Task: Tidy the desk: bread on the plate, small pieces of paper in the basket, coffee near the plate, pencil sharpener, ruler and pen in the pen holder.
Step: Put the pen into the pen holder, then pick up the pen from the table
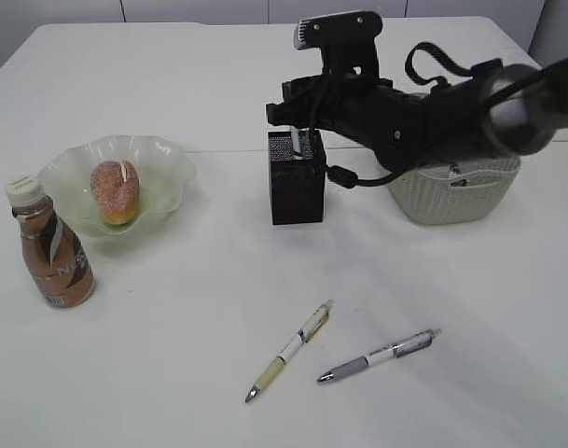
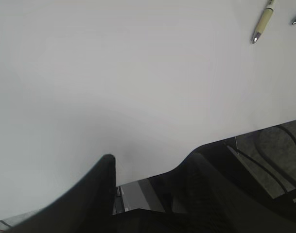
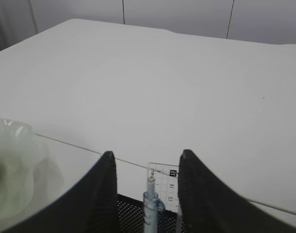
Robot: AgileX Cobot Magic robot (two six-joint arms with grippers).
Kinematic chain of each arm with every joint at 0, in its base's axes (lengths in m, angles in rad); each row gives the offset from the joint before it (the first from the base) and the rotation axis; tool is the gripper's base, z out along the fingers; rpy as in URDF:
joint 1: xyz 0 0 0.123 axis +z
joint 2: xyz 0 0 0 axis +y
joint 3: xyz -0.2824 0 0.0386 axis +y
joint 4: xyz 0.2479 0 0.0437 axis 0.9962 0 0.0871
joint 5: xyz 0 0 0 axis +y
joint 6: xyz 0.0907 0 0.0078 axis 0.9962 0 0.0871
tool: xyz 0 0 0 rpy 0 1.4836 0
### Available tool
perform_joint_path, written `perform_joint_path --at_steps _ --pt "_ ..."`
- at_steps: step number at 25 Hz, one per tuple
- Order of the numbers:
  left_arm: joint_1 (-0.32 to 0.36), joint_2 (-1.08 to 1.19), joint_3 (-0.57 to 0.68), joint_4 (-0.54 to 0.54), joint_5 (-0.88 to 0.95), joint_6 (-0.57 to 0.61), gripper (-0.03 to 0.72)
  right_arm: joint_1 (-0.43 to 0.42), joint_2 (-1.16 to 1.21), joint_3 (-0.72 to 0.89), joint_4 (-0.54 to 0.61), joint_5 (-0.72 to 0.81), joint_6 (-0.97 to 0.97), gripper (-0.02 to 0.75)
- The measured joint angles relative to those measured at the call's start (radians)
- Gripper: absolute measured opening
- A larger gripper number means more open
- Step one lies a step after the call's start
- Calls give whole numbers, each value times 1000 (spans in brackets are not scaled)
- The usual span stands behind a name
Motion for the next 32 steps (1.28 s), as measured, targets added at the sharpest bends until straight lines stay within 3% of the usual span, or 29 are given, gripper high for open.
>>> perform_joint_path --at_steps 13,25,32 --pt "0 0 0 0 0 0 354 0 -267 0 61 502 19 345" --pt "0 0 -12 0 0 116 354 0 -492 0 110 1060 52 345" --pt "0 28 -107 0 2 148 354 0 -582 0 -37 1394 302 381"
